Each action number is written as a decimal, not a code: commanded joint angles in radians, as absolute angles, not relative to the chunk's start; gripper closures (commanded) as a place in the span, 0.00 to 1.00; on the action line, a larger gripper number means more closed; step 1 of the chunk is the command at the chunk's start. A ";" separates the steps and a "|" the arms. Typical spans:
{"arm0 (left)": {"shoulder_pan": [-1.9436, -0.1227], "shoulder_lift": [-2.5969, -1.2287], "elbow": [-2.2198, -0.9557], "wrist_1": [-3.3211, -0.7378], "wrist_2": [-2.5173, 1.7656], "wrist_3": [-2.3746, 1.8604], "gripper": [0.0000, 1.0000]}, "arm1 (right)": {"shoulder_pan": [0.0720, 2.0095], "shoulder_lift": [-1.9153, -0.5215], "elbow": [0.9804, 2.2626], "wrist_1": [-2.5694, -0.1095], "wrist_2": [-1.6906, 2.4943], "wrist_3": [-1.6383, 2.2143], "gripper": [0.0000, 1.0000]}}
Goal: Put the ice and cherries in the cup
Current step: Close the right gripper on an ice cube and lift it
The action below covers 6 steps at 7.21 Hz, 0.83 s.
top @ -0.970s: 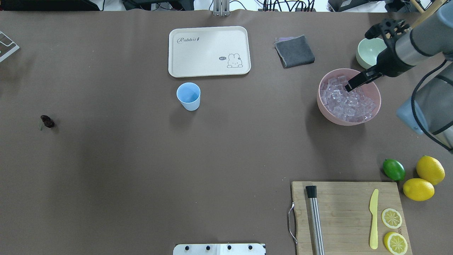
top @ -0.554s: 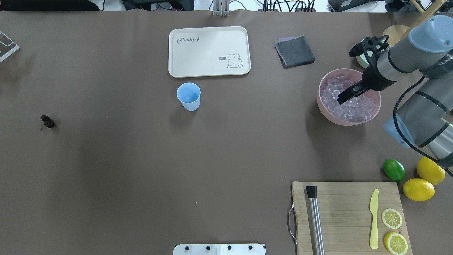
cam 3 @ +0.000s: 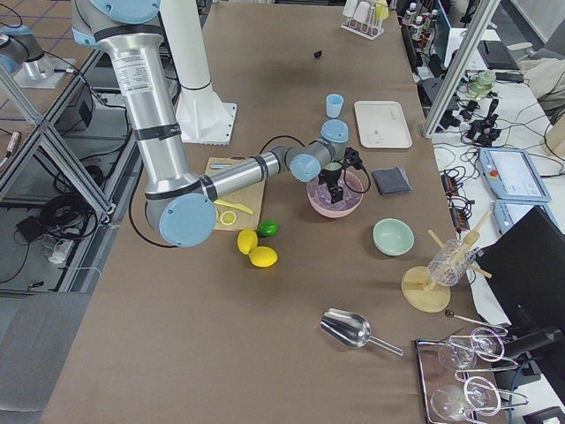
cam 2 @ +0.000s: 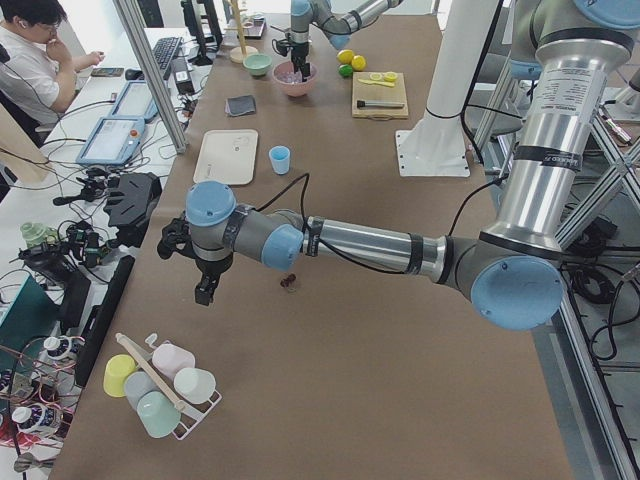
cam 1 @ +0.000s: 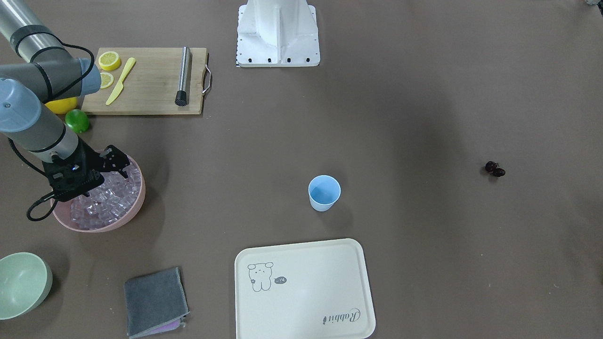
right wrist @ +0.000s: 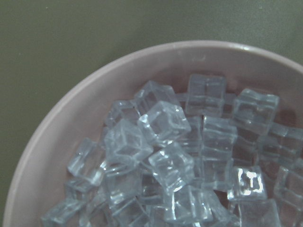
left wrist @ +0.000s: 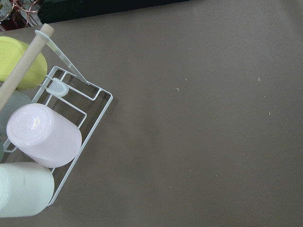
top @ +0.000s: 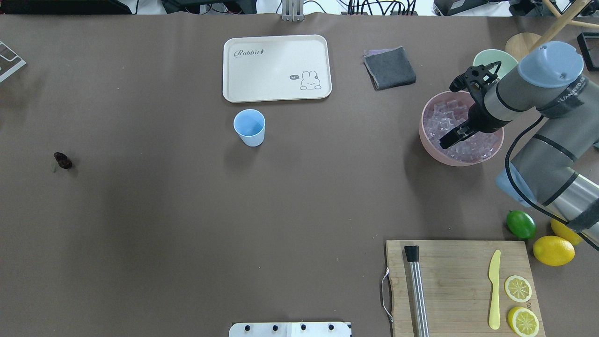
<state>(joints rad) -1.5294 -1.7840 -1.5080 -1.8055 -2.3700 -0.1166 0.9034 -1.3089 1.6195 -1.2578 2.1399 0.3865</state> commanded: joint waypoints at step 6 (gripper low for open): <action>-1.528 -1.779 -1.508 -1.812 -2.370 -0.117 0.02 | 0.900 -1.322 1.627 -1.258 2.128 0.387 0.49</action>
